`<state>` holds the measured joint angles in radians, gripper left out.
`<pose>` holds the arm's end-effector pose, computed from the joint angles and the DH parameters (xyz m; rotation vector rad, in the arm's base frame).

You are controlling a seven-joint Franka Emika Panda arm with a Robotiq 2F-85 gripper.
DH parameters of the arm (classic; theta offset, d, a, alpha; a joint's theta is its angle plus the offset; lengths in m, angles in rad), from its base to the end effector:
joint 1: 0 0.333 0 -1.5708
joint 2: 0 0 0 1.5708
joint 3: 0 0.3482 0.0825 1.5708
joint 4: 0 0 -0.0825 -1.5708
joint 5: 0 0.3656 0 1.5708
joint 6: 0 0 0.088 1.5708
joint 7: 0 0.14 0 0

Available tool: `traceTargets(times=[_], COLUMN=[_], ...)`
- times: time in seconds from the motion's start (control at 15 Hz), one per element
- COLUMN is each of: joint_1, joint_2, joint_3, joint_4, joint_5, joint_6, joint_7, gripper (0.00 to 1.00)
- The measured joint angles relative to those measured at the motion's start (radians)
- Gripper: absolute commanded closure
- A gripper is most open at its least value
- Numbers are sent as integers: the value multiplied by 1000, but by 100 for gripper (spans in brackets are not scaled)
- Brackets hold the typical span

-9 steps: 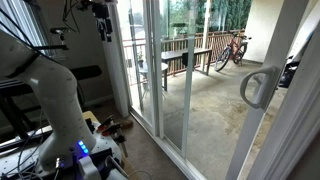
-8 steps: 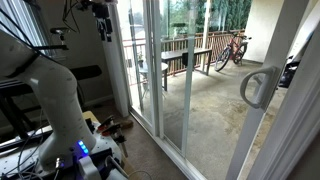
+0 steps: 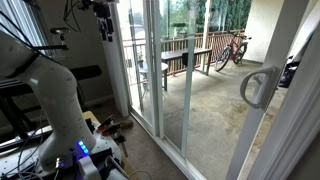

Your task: Slide the glass door to the left.

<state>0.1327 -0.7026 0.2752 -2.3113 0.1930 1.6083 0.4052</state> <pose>0.2583 0.1658 0.5691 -3.1310 0.1112 0.0360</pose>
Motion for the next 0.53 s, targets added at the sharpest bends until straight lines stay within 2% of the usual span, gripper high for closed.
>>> traceTargets(times=[0.27,0.53], joint_1=[-19,-58], joint_2=[-70,-155], joint_3=[-126,-280], joint_4=[-47,-94], joint_5=[-24,-141], joint_6=[-60,-199], joint_7=[-95,-322], gripper=[0,0])
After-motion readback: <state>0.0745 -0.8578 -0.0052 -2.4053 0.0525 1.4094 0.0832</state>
